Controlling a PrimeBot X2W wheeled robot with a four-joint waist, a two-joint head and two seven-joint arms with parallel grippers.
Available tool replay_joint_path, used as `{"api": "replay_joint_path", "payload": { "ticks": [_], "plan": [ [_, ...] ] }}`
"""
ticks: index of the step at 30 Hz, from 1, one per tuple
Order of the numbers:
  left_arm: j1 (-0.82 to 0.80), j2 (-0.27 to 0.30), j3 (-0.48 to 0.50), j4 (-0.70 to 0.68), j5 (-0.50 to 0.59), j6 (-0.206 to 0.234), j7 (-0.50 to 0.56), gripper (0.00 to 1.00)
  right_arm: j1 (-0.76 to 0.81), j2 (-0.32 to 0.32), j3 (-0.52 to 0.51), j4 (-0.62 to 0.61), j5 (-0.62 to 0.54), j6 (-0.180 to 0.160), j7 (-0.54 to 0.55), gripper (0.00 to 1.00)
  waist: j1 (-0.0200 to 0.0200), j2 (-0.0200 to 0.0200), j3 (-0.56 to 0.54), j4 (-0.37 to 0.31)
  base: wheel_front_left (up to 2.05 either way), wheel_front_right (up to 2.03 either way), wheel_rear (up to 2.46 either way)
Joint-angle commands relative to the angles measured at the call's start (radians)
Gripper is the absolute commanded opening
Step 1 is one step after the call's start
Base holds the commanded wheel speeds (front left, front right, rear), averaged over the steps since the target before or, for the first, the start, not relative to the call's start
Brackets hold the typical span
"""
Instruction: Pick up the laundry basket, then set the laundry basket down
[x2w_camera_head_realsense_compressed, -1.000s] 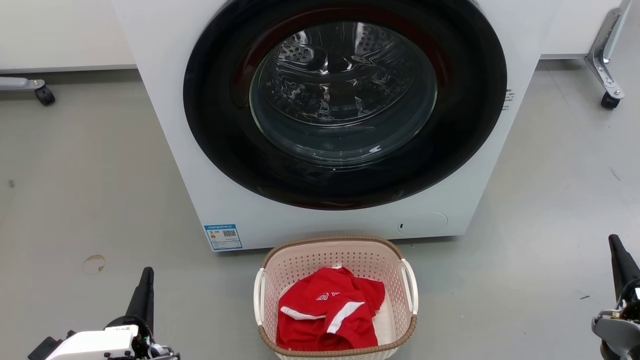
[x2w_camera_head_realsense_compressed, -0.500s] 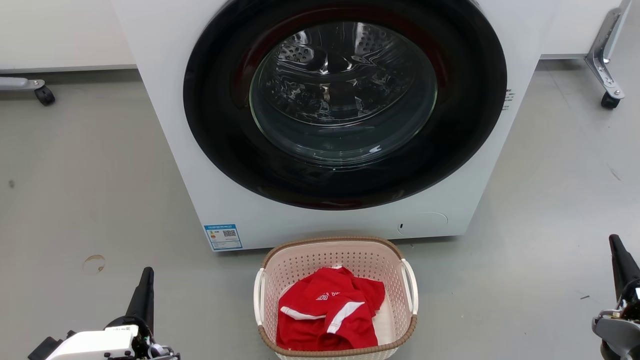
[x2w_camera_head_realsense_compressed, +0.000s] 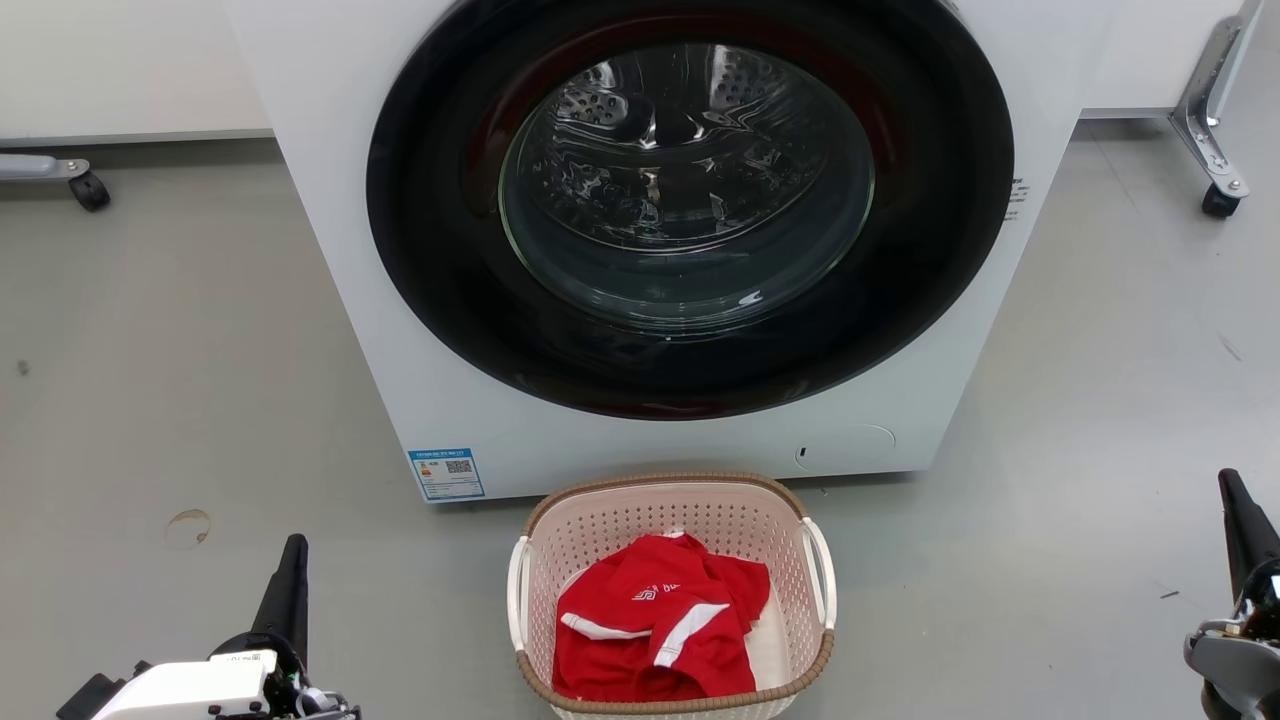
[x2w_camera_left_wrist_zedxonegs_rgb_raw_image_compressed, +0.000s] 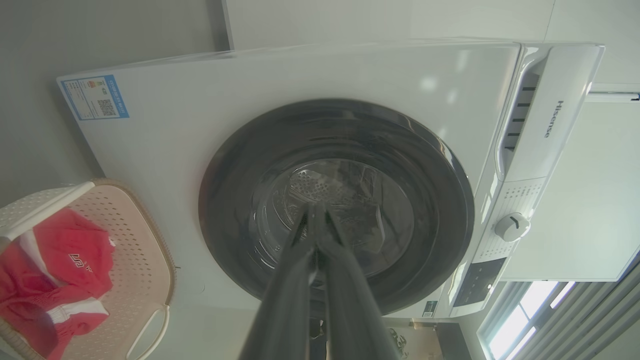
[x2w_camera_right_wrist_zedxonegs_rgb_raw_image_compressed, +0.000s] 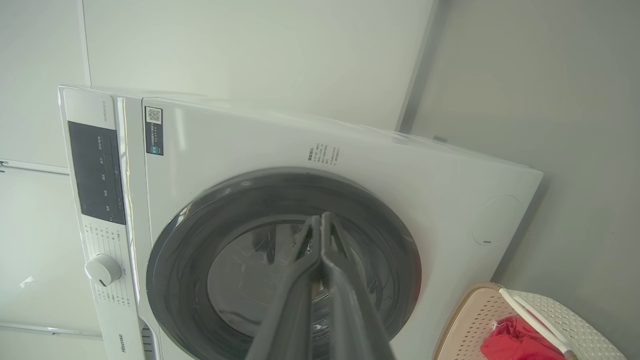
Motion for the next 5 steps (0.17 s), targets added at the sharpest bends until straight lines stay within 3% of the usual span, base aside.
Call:
{"api": "replay_joint_path", "payload": {
  "ticks": [1, 5],
  "plan": [
    [-0.055, 0.009, 0.033, -0.024, -0.004, -0.01, 0.007, 0.0, -0.048, -0.025, 0.015, -0.031, -0.001, 0.005, 0.008, 0.0, -0.0001, 0.0, 0.0, 0.0, 0.0, 0.0, 0.0],
    [-0.055, 0.008, 0.033, -0.024, -0.004, -0.01, 0.007, 0.0, -0.048, -0.025, 0.015, -0.031, -0.001, 0.005, 0.008, 0.0, -0.0001, 0.0, 0.0, 0.0, 0.0, 0.0, 0.0]
  ]
}}
